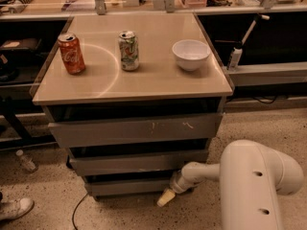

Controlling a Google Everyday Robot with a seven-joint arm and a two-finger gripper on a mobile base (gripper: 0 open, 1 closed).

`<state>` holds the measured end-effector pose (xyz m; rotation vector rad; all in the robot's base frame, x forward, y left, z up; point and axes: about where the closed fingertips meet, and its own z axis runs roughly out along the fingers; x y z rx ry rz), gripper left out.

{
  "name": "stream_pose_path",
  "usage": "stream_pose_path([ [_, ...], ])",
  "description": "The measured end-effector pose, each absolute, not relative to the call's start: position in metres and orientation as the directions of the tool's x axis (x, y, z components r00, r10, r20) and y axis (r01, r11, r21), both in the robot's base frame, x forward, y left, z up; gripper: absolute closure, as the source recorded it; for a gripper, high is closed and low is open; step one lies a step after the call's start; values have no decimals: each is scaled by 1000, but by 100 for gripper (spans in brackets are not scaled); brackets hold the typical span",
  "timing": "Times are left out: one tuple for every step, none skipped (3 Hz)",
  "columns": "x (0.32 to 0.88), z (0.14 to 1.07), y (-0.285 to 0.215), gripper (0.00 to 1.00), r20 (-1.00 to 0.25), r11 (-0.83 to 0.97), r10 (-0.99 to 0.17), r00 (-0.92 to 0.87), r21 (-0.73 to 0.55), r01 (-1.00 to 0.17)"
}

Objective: Open bottom drawer

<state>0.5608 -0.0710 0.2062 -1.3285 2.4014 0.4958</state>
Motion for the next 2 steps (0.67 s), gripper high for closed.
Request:
stream_pose_path([
  [571, 200, -66, 0, -460, 486, -743, -486, 129, -864],
  [575, 189, -63, 0, -443, 475, -753, -487, 147, -868],
])
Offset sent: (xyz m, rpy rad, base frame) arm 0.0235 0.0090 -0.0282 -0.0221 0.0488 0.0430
